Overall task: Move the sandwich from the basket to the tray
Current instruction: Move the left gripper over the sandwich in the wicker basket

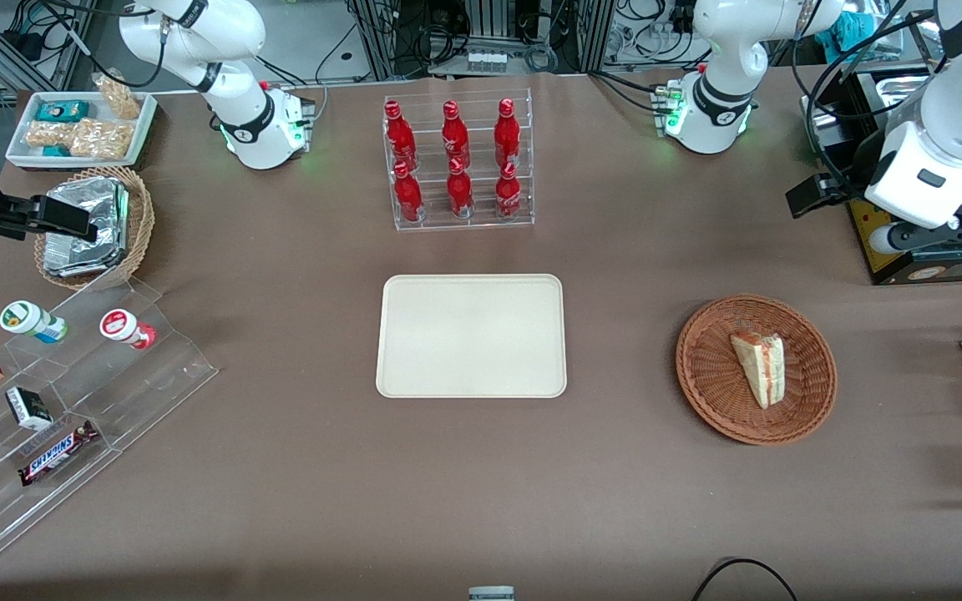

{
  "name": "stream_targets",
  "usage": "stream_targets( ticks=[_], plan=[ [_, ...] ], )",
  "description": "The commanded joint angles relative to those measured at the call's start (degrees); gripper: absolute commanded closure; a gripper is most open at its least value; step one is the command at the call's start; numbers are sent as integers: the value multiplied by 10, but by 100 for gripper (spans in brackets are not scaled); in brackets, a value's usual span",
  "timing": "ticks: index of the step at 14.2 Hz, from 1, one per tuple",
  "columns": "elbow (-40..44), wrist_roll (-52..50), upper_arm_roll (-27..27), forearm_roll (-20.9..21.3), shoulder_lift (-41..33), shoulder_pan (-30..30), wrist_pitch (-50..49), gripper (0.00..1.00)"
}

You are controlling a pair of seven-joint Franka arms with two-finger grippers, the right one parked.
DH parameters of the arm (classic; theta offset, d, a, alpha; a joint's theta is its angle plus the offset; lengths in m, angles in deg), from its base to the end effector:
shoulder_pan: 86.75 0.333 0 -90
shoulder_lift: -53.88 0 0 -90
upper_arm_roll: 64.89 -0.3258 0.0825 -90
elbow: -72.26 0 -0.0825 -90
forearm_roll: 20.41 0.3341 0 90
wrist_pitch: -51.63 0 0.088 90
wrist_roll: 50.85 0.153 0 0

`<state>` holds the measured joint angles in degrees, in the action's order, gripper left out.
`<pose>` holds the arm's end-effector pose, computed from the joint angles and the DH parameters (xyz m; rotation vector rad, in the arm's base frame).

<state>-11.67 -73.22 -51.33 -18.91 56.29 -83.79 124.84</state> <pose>0.4681 -0.0804 0.5903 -3.0275 -0.3178 0.3273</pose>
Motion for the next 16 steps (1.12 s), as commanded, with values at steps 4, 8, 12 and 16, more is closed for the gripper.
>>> stream_targets(
  ticks=[4, 8, 12, 16],
  plan=[
    [4, 3, -9, -2, 7, -10, 14, 0],
    [-5, 2, -15, -4, 53, 16, 20, 0],
    [-137, 5, -15, -4, 51, 52, 176, 0],
    [-299, 3, -15, -4, 46, 70, 400, 0]
  ],
)
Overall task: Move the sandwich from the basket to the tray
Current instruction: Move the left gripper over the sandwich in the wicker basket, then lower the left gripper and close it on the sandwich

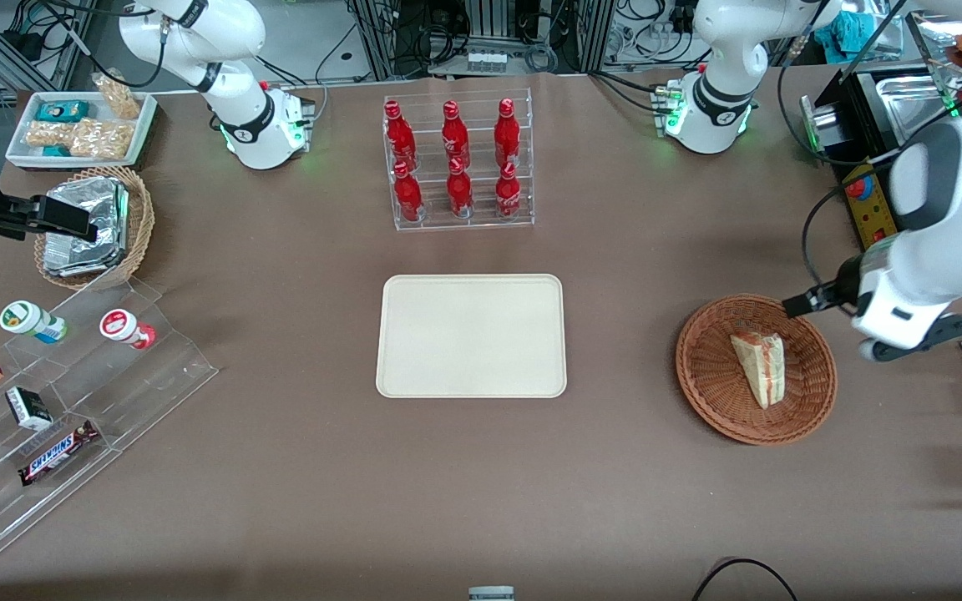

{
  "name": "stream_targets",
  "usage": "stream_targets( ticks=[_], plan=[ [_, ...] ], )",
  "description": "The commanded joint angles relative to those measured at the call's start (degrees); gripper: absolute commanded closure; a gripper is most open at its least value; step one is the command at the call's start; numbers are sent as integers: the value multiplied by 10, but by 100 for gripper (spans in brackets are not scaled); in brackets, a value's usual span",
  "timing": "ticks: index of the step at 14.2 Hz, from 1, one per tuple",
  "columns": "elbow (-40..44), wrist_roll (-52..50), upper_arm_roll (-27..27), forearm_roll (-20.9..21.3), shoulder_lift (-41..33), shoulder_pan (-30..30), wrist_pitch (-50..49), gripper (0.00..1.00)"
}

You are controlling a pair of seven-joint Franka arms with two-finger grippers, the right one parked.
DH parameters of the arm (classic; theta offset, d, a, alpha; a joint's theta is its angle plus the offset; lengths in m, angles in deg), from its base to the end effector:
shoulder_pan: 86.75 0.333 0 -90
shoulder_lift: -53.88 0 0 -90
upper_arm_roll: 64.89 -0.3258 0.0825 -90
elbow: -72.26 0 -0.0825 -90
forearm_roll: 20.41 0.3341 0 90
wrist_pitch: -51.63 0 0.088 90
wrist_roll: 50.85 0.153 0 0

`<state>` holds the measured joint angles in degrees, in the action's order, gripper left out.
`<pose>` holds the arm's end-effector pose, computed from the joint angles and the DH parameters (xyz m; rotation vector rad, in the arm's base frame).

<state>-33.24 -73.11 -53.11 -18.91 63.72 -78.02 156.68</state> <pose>0.5329 -0.0210 0.4070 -3.0604 -0.5035 0.2703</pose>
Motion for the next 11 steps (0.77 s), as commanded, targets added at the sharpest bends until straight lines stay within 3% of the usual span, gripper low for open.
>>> stream_targets(
  ticks=[1, 7, 11],
  plan=[
    [-108, 0, 3, -4, -22, 14, 129, 0],
    [-170, -2, 3, -5, 28, 38, 297, 0],
    [-164, -48, 3, -11, 44, 37, 317, 0]
  ],
)
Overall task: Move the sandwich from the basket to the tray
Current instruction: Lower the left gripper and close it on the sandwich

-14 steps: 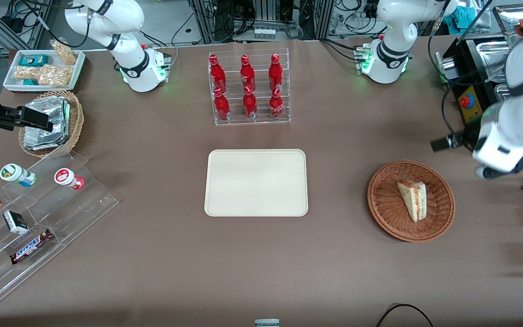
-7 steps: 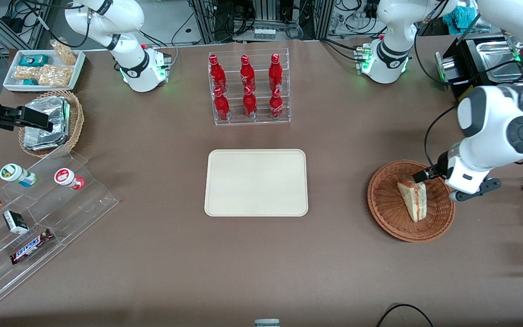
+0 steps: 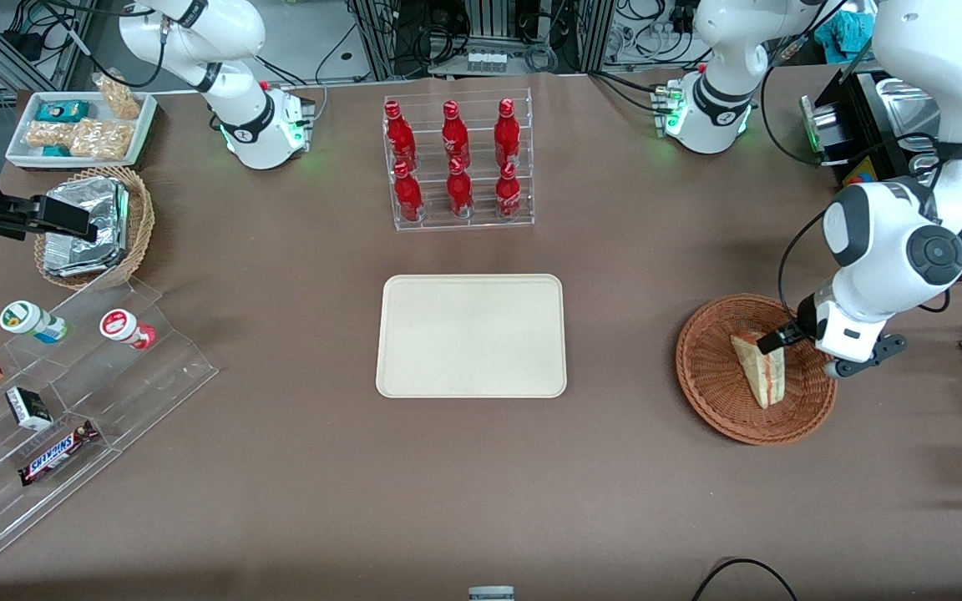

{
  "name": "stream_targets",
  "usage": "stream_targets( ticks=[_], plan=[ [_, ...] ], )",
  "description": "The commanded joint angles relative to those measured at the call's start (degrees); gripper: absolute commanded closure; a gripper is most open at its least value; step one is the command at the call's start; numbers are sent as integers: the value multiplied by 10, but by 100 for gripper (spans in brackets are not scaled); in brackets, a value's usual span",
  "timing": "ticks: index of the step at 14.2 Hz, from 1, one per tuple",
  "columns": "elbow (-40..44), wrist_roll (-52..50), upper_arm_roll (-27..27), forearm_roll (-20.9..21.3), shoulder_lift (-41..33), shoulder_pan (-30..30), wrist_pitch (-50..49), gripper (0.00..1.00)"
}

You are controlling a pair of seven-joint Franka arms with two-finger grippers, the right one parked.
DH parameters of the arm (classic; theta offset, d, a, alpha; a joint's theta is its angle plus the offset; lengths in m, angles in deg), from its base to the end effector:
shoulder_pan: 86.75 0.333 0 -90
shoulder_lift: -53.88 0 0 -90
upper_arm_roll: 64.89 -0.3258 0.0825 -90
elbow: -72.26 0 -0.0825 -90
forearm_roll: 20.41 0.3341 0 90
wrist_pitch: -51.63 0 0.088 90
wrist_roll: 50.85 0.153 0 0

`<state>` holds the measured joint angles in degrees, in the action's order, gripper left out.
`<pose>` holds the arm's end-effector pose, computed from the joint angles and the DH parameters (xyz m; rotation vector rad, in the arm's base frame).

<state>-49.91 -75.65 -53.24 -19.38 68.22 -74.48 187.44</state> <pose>0.5367 0.0078 0.2912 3.0324 0.6729 -0.0226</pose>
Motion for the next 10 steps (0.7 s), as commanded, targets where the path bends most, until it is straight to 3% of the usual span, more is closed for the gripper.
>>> stream_targets(
  ticks=[1, 10],
  plan=[
    [4, -26, 4, -7, 1, 1, 9, 0],
    [5, -28, 6, -5, 38, -5, 42, 0]
  ],
)
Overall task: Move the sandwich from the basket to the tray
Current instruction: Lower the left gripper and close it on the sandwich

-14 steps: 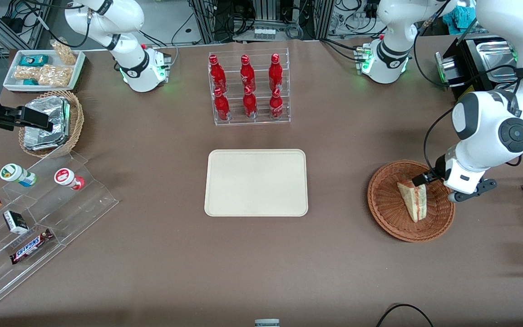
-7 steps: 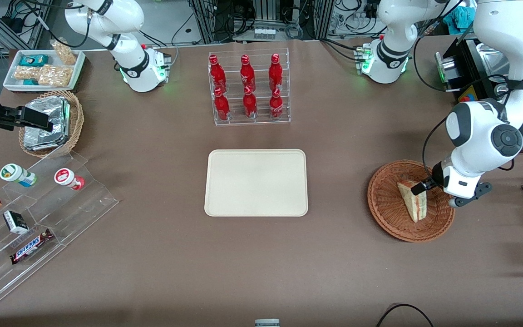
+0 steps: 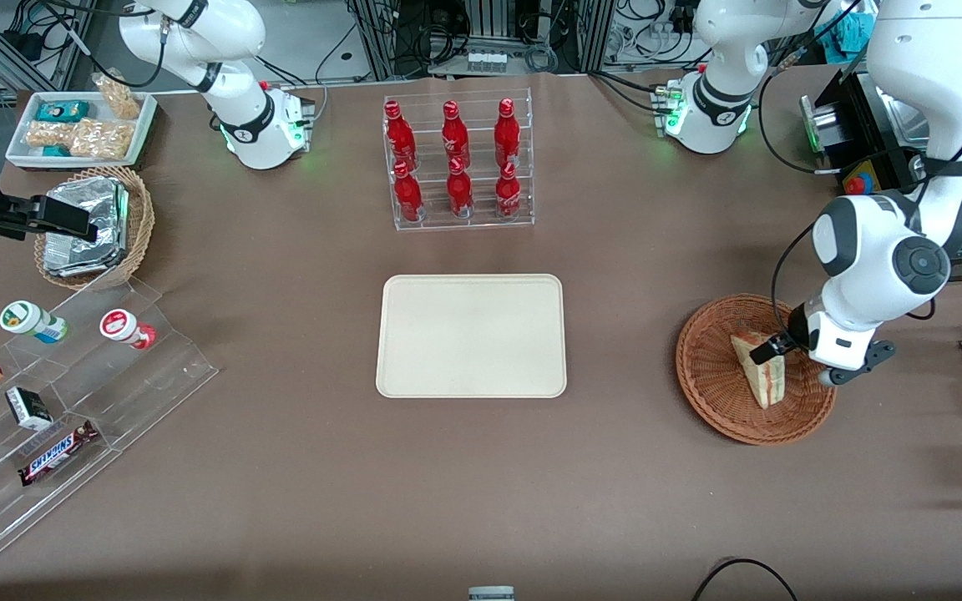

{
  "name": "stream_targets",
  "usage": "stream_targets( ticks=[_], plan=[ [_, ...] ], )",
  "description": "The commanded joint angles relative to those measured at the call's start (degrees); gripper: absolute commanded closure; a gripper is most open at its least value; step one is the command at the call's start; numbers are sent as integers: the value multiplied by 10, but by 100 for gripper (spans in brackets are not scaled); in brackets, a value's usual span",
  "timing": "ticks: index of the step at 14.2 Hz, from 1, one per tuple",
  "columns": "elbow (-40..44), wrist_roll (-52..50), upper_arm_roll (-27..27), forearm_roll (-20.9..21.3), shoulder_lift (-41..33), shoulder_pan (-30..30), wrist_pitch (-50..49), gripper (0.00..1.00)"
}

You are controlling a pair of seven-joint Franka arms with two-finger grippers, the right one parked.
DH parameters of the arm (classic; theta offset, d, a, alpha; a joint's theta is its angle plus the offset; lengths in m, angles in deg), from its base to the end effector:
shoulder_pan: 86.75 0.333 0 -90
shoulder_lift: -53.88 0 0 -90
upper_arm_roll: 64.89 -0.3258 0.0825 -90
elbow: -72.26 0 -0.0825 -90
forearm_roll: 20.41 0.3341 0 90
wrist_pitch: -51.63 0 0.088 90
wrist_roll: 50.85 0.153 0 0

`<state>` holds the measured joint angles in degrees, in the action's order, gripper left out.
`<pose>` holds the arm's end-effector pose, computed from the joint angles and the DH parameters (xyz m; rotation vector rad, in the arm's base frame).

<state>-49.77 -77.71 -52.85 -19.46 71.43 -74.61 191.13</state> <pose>0.5446 0.0026 0.2683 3.0055 0.7158 -0.0102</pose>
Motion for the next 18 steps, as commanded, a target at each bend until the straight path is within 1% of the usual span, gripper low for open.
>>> stream_targets(
  ticks=[1, 4, 5, 6, 7, 8, 10, 12, 13, 14, 16, 18],
  plan=[
    [3, -6, 3, -4, 12, -4, 6, 0],
    [1, -1, 3, -3, 20, -5, 6, 0],
    [4, -5, 3, -3, 26, -4, 6, 5],
    [4, -4, 3, -3, 27, -4, 2, 26],
    [4, -1, 3, -3, 28, -4, 1, 40],
    [3, 1, 3, -3, 29, -4, 1, 49],
    [2, 0, 3, -3, 31, -4, 1, 58],
    [1, 0, 3, -3, 29, -4, 0, 74],
    [2, 1, 3, -3, 27, -4, -1, 80],
    [5, 0, 3, -3, 23, -4, -5, 83],
    [11, 1, 4, -2, 10, -5, -20, 83],
    [19, 2, 18, -2, -7, -15, -45, 83]
  ],
)
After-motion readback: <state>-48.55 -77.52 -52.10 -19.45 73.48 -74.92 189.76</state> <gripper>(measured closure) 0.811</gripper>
